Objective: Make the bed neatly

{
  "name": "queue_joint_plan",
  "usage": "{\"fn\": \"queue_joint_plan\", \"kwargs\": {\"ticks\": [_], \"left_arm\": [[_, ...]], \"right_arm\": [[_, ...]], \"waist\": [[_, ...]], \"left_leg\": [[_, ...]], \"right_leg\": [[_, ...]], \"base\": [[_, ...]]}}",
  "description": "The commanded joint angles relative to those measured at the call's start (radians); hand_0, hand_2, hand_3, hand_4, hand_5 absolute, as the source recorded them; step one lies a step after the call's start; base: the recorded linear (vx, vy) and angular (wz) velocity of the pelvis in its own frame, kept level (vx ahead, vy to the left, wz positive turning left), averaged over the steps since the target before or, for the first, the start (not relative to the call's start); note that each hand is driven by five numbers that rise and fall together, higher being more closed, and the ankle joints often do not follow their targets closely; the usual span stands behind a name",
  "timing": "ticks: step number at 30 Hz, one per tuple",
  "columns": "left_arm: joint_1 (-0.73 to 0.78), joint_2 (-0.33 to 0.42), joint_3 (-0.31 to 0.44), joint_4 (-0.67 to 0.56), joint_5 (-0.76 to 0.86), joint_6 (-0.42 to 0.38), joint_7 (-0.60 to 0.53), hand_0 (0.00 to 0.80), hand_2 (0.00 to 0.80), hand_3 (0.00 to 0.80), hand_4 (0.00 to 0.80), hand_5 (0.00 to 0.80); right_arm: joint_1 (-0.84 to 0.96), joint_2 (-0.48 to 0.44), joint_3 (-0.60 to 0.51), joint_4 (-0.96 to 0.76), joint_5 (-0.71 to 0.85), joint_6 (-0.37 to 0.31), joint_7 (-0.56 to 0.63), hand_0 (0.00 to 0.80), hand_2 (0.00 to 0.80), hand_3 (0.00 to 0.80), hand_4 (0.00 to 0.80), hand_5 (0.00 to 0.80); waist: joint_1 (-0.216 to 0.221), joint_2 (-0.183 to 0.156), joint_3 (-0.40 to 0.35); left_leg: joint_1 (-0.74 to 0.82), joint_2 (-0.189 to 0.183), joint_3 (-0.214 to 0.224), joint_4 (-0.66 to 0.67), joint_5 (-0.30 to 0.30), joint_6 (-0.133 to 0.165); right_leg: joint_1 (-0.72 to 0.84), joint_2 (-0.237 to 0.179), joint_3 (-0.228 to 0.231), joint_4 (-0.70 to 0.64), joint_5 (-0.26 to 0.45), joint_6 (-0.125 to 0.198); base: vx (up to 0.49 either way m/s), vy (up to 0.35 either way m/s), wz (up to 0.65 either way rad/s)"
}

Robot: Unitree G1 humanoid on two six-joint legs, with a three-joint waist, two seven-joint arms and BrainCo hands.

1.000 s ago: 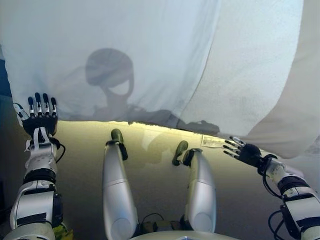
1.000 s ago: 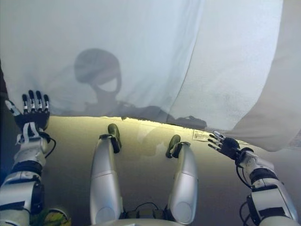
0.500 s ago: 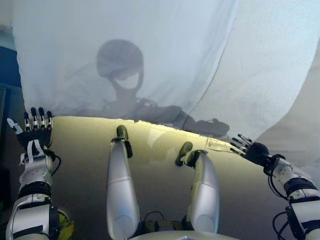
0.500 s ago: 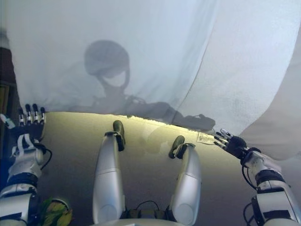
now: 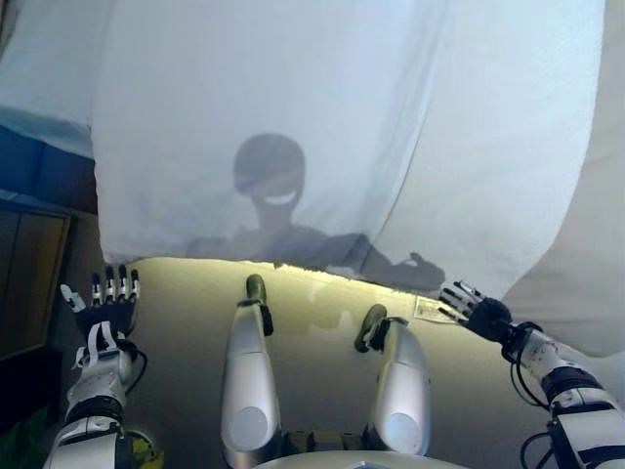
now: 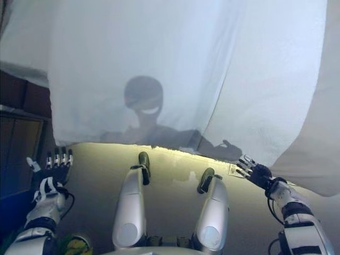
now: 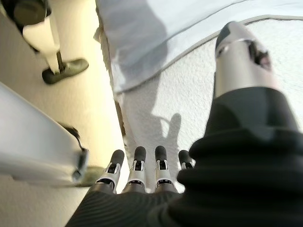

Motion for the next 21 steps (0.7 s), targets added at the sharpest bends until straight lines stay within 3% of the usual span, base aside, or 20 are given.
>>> {"fn": "queue_joint_plan", "kwargs": {"ticks": [1, 10, 16, 21], "left_arm": [[0.050, 0.004, -0.030, 0.041, 0.088, -0.031, -0.008, 0.000, 0.000, 0.000, 0.000, 0.000], [0.123, -0.049, -0.151, 0.125, 0.606, -0.170, 0.085, 0.000, 0.000, 0.000, 0.000, 0.000], [0.157, -0.105, -0.259, 0.232, 0.973, -0.292, 0.185, 0.000, 0.000, 0.000, 0.000, 0.000], [0.156, -0.169, -0.333, 0.298, 1.102, -0.278, 0.216, 0.000, 0.000, 0.000, 0.000, 0.000]], "right_arm": [[0.059, 0.019, -0.034, 0.060, -0.046, -0.052, 0.005, 0.000, 0.000, 0.000, 0.000, 0.000], [0.195, 0.159, -0.068, 0.135, -0.115, -0.091, 0.009, 0.000, 0.000, 0.000, 0.000, 0.000], [0.250, 0.257, -0.077, 0.220, -0.033, -0.146, -0.055, 0.000, 0.000, 0.000, 0.000, 0.000], [0.244, 0.320, -0.087, 0.295, 0.072, -0.177, -0.125, 0.000, 0.000, 0.000, 0.000, 0.000]], "waist": [[-0.021, 0.009, -0.110], [-0.047, 0.024, -0.274], [-0.060, 0.038, -0.382], [-0.069, 0.044, -0.421]], "left_leg": [[0.122, -0.006, 0.015, -0.053, -0.066, -0.015], [0.450, -0.065, 0.092, -0.390, 0.049, 0.013], [0.590, -0.069, 0.110, -0.542, 0.094, 0.016], [0.644, -0.069, 0.128, -0.605, 0.110, 0.007]], "right_leg": [[0.032, -0.035, 0.003, -0.209, 0.202, 0.053], [0.393, 0.027, -0.075, -0.547, 0.306, 0.066], [0.520, 0.070, -0.083, -0.690, 0.351, 0.068], [0.575, 0.090, -0.115, -0.776, 0.384, 0.079]], "base": [[0.185, -0.118, -0.01], [0.220, -0.129, -0.05], [0.197, -0.099, -0.08], [0.098, -0.059, -0.10]]}}
